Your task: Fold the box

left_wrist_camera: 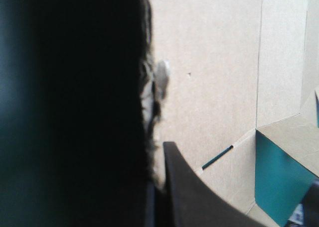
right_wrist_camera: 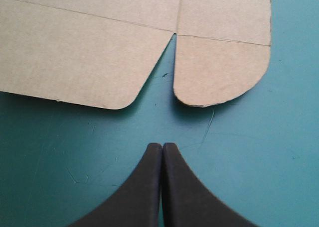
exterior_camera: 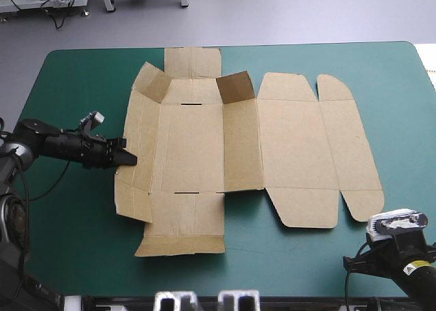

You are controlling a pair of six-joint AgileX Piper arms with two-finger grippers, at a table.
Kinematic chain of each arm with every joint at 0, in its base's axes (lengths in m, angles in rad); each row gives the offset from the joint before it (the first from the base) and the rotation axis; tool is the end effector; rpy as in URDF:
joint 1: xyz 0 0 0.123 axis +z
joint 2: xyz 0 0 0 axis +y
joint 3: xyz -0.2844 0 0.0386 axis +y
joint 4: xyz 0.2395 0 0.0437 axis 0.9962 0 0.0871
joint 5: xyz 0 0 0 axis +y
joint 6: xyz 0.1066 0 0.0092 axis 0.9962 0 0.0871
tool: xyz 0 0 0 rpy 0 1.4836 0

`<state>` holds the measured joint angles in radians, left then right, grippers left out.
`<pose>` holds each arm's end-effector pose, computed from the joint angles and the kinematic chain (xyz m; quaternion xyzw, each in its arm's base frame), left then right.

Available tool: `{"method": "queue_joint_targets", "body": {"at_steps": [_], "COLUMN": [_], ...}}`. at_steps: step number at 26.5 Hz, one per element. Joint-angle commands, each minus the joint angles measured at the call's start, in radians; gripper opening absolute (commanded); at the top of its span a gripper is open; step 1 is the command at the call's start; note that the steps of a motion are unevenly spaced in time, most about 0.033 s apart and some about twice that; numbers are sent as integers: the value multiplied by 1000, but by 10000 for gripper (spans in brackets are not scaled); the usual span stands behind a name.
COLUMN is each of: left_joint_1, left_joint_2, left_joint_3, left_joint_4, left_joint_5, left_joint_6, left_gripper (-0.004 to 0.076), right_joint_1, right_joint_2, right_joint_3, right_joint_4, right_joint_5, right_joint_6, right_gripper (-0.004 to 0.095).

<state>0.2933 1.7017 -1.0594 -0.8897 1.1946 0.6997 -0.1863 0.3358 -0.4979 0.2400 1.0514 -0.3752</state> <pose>0.3034 0.0108 0.2175 -0.0078 0.9196 -0.3765 0.1123 0.0504 0.0130 0.2605 -0.0708 0.9178 0.0108 0.3905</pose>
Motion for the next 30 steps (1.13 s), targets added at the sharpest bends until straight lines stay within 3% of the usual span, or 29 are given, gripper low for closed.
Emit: {"method": "queue_joint_targets", "body": {"at_steps": [1,4,9,12,22,30], "left_joint_1": [-66,-147,-445,-559,-858,-993], "left_joint_2": [-150,-216,-275,-271,-254,-228], "left_joint_3": [-164,-308,-621,-698,-728,-728], "left_joint_4": [-6,137,546,680,1043,1108], "left_joint_5": [107,107,100,89,21,-147], "left_joint_6": [-7,-7,1,55,186,208], "left_gripper": [-8,-8,-8,-10,-10,-10], "right_joint_1": [0,0,0,0,0,0], "right_joint_2": [8,8,8,8,8,8], "right_joint_3": [-27,-27,-27,-27,-27,-27], "right_joint_4": [17,17,26,44,74,47], "right_joint_5": [-50,-50,-50,-50,-50,-50], "right_joint_6": [-4,-4,-4,-4,-10,-19], "right_gripper": [-24,-24,-24,-24,-24,-23]}}
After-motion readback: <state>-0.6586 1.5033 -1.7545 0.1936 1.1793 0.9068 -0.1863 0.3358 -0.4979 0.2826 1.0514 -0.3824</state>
